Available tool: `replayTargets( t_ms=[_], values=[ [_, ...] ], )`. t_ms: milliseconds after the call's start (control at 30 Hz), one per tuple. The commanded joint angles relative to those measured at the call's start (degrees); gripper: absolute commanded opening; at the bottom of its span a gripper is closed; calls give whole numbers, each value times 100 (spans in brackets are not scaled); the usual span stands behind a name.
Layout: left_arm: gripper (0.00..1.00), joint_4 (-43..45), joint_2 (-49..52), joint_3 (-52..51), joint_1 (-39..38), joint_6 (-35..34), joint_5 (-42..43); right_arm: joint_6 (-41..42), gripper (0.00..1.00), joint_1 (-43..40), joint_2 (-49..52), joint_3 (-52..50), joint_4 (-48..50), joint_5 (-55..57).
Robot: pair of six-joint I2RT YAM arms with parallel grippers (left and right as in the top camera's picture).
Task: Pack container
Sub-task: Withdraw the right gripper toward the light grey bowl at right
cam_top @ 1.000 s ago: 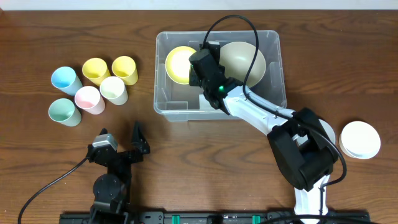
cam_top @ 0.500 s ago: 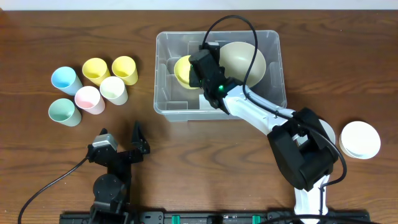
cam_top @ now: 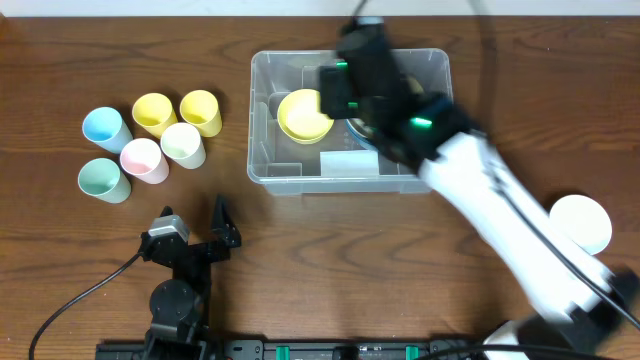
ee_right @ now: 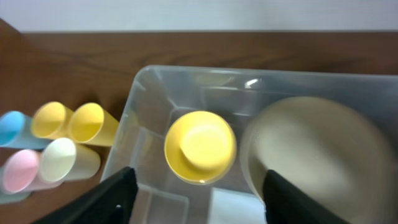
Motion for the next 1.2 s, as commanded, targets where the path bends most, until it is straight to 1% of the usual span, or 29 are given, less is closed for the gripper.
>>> replayTargets(
  t_ms=[0, 100, 267, 367, 433, 533, 633, 867, 967, 1167],
  values=[
    [98, -173, -31, -136, 28, 94, -66, 127, 72, -470, -529, 44, -739, 177],
    [98, -173, -31, -136, 28, 94, -66, 516, 75, -1113, -905, 44, -1727, 170],
    [98, -173, -31, -136, 28, 94, -66, 885, 76, -2122, -1113, 42, -2962, 136],
    [98, -173, -31, -136, 28, 94, -66, 1071, 76, -2688, -1113, -74, -3526, 87],
    [98, -173, -31, -136, 28, 94, -66, 1180, 76, -2944, -1113, -240, -3705, 90],
    [98, -173, -31, -136, 28, 94, -66, 1488, 76, -3331, -1119, -776, -3753, 90],
    [98, -173, -31, -136, 28, 94, -66, 1917, 76, -3698, -1119, -1539, -3611, 63],
    [98, -173, -31, -136, 28, 94, -66, 1947, 74, -4367, -1119, -3141, -2721, -428],
    [98, -173, -31, -136, 28, 94, -66, 1947, 74, -4621, -1119, -3530, -2511, -450],
    [98, -173, -31, -136, 28, 94, -66, 1947, 73, -4979, -1119, -3950, -2323, -420]
  ],
)
